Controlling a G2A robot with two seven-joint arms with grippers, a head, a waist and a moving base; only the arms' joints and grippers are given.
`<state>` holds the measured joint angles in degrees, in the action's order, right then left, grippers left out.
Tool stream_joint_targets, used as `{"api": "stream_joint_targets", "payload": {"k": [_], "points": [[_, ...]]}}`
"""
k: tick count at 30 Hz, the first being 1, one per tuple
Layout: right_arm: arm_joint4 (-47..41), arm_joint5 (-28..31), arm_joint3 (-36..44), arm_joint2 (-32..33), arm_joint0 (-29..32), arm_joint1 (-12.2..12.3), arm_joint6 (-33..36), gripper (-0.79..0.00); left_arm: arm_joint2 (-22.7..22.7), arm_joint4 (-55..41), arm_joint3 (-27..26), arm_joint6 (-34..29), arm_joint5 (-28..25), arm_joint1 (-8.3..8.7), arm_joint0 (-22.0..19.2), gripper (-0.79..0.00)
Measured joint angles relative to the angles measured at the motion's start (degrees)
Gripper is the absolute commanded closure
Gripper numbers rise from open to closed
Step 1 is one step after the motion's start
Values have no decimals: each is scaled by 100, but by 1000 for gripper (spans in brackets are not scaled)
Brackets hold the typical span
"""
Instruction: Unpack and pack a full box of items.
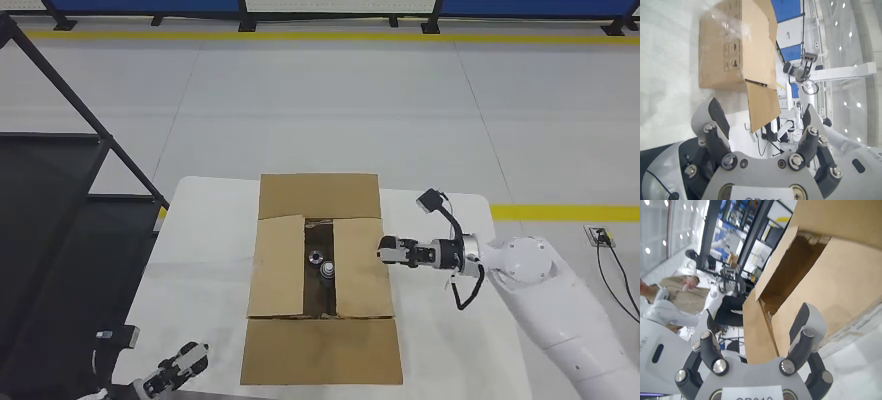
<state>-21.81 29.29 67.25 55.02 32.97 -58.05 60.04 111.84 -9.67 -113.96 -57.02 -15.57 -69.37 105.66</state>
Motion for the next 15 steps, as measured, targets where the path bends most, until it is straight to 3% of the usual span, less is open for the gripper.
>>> {"api": "stream_joint_targets", "payload": {"k": [5,15], "points": [[171,91,-799,-279,-468,-249,-1009,-785,-269,-492,357,-691,265,67,-314,-785],[635,81,-2646,-1151,-1420,-949,-2373,-785,-969,-216,548,-1258,398,171,-920,-785]]}}
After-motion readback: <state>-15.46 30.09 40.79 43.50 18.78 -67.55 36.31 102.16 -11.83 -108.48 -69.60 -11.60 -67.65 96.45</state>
